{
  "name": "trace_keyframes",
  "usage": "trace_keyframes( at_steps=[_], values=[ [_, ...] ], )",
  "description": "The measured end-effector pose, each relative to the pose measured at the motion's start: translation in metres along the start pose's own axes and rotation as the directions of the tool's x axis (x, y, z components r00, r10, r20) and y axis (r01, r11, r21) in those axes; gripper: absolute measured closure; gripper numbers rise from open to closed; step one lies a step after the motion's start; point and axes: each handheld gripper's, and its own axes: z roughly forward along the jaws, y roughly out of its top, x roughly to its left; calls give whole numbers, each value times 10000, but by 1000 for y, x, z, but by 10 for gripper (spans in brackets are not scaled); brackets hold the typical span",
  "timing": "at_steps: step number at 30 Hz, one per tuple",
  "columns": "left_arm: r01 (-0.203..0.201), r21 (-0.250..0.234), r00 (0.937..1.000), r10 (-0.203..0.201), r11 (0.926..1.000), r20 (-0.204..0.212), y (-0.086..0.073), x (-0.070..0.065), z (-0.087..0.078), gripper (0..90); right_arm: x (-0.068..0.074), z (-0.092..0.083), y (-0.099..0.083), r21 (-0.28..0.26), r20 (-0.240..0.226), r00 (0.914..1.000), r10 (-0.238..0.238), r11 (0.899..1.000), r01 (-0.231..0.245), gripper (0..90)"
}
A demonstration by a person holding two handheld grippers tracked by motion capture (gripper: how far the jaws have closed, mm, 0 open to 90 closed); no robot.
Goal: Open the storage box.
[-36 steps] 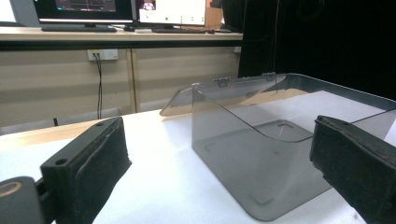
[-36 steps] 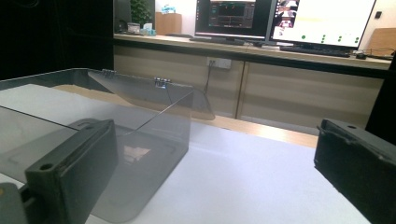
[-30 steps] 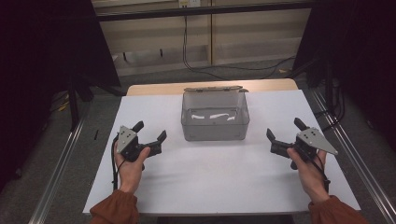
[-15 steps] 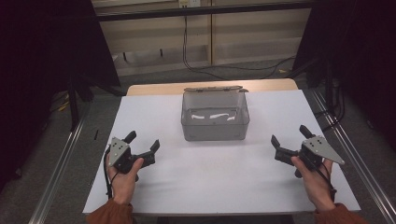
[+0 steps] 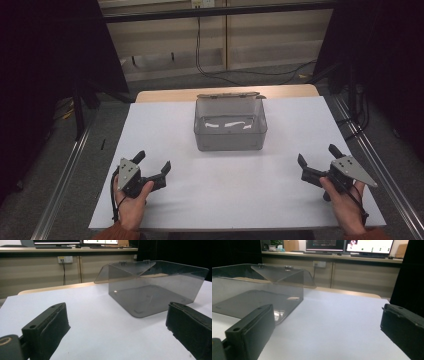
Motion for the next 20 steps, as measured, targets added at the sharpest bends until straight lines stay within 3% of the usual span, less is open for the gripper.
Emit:
trace_keyframes(
  at_steps=[4,7,8,9,11,20],
  values=[
    [212,-252,9998,-212,9995,4,-2,1,-4,41,-3,-5,-6,311,-15,9997,261,9992,-260,0],
    [397,-96,9990,-399,9992,-193,-5,3,-5,41,-4,-10,-10,501,-104,9995,304,9983,-299,0],
    [375,-94,9991,-377,9993,-207,-5,2,-6,41,-4,-11,-12,544,-95,9997,234,9983,-228,0],
    [69,-134,9996,-72,9999,-286,-4,0,-7,41,-4,-12,-13,587,-99,9997,212,9981,-206,0],
    [108,-260,9997,-114,9996,-210,-3,-2,-9,41,-5,-13,-13,455,-80,9996,258,9986,-254,0],
    [572,125,9983,-571,9983,-87,-5,1,-3,40,-4,-10,-11,145,-92,9998,183,9997,-182,0]
  ],
)
